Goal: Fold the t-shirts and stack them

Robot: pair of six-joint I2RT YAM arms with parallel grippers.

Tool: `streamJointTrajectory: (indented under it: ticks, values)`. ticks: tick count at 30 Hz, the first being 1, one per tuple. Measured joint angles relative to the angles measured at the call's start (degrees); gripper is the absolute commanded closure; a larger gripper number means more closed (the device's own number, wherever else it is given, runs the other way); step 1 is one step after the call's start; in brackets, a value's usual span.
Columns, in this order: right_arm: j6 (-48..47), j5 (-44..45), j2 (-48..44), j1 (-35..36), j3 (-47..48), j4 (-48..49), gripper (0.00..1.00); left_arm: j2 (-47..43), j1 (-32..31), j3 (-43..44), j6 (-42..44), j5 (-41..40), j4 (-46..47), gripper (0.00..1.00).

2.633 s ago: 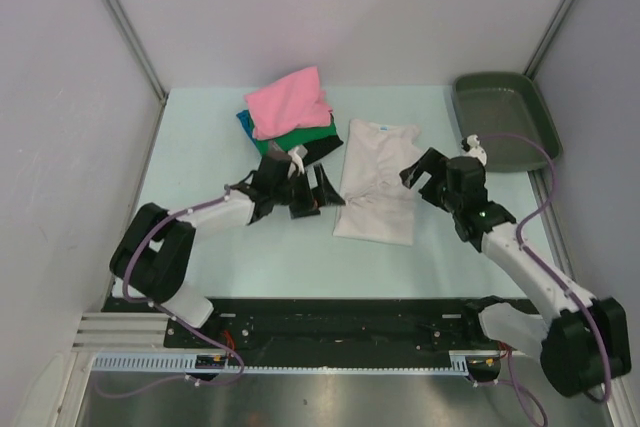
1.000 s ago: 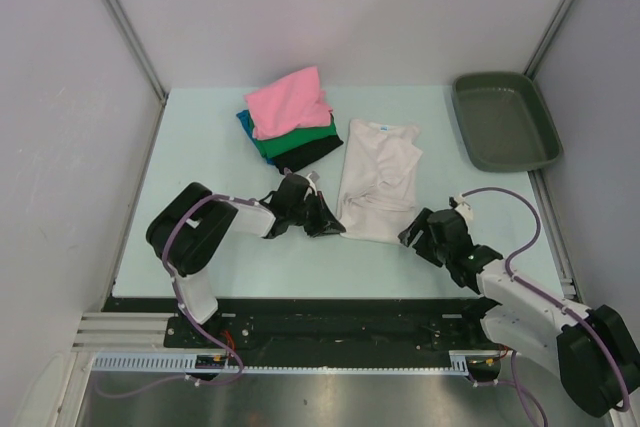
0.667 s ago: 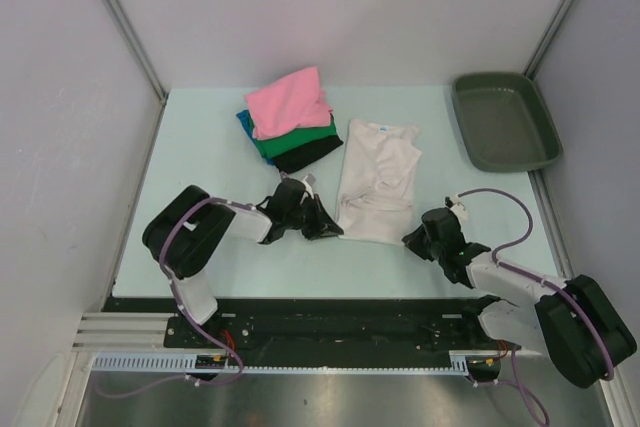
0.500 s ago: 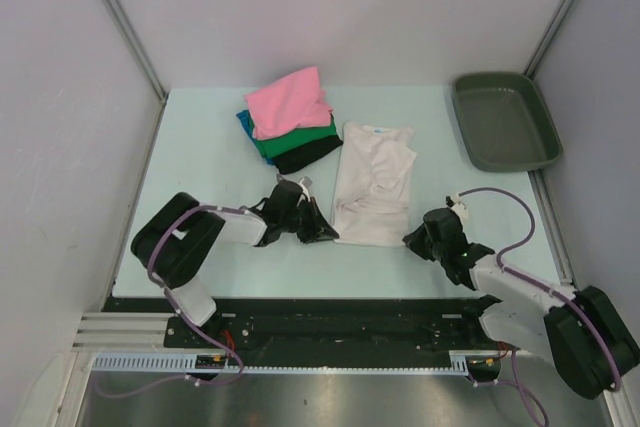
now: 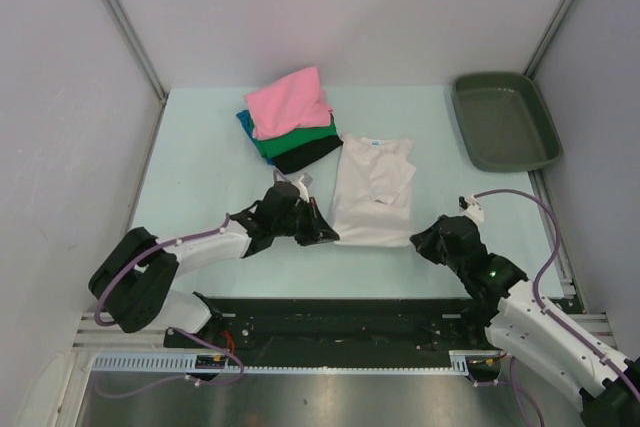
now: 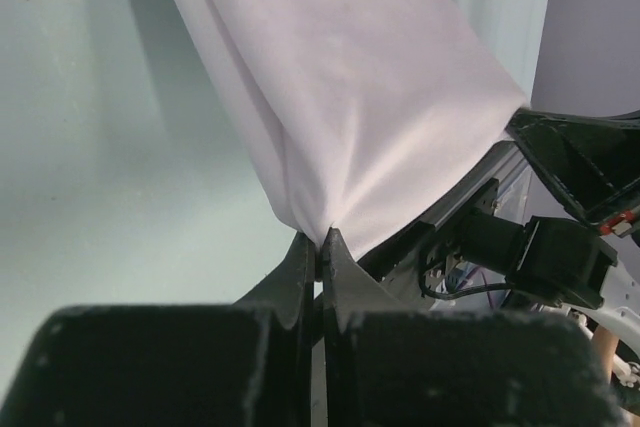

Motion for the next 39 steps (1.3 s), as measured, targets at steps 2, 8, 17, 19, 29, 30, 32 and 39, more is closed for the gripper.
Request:
streamJointTrajectory:
  ticks: [2,8,17,19,29,30,32,39]
  values:
    - [-0.1,0.4,-0.2,0.0,1.3,-2.1,1.00,-0.1,-0.1,0.7,0.1,-0.3,-1.7,1.00]
    - [0.0,0.9,-0.7,1.6,4.9,-4.9,1.00,-3.9,-0.9,1.7,0.0,-1.8,-4.4,1.00]
    - [0.6,4.9,-5.7,6.5,7.2,-10.0,1.00,-9.4,-3.4,0.9,-0.9,-3.2,-6.4,1.00]
    - [-0.5,6.0,-3.0,6.4,9.0,-9.5,1.00,-7.7,-3.1,3.5,-0.3,-3.2,-7.6,1.00]
    - [-8.1,0.3,15.2,-8.0,12.7,3.4,1.00,5.9,2.6,19.6,3.2,-1.3,-9.9,1.00]
    - [-8.6,-0.9,17.0,-9.6,13.0,4.9,1.00,7.6,3.7,21.0,3.6,-0.8,-10.2,1.00]
    - [-9.5,-3.3,20.5,-12.5,14.0,7.3,1.00,10.6,5.4,23.1,4.2,0.1,-10.5,1.00]
    - [-11.2,-9.1,35.0,-18.2,21.0,15.6,1.00,22.1,10.3,32.2,5.5,3.4,-11.2,1.00]
